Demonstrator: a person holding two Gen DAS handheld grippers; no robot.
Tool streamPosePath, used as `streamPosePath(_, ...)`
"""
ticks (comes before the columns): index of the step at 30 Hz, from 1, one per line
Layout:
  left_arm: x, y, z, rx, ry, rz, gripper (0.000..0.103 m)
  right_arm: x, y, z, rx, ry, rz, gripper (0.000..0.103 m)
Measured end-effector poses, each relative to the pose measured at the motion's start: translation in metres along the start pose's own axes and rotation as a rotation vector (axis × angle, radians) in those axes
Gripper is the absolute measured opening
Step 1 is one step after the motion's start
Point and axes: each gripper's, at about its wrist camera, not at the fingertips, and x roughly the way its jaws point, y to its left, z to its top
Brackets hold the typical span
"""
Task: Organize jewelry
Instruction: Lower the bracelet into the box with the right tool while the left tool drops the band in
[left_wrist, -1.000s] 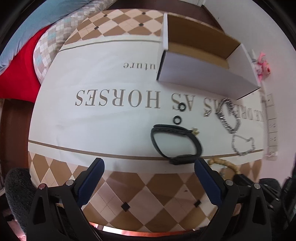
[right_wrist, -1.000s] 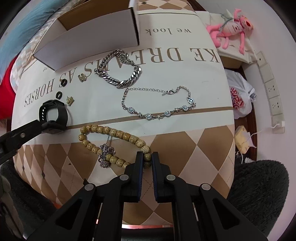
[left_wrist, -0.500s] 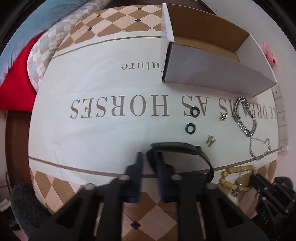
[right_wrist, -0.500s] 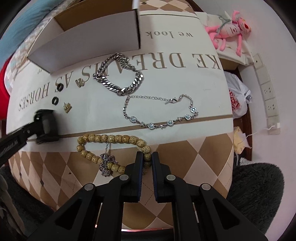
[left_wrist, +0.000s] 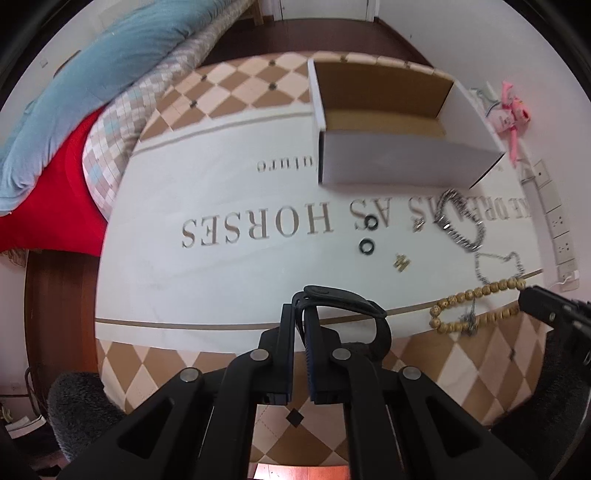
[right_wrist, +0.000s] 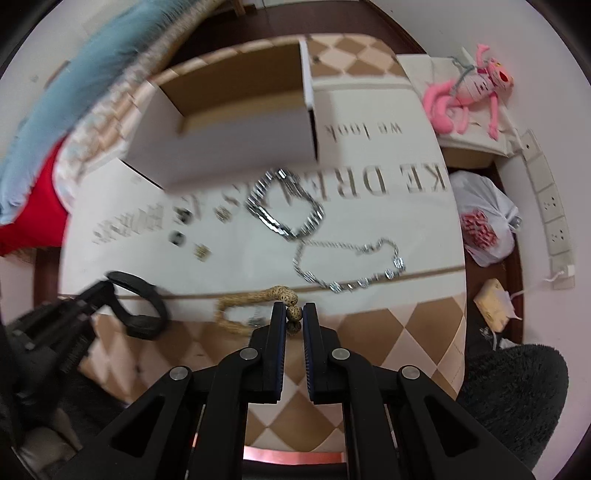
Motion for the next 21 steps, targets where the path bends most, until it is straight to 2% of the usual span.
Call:
streamPosePath(5,-0.028,0.005,0.021,-0.008,-0.061,-0.024,0.003,-0.034,0.007,0.014,-0.018,-0.056,0.063,0.009)
streamPosePath(12,-0.055,0.014,0.084,-0.017,-0.141,-0.082,0.003,-0.086,0.011,0.057,-0.032,-0.158,0.155,0.009)
streamPosePath(17,-0.051,0.016,0.135,-0.035,-0.148,-0.125,0.003,-0.103,0.018,0.102,-0.065,-0.205,0.201,0.009)
streamPosePath(21,-0.029,0.016,0.167,-0.043,-0.1,-0.166,0.003,-0.09,0.027,0.142,-0.085,-0.183,0.206,0.009)
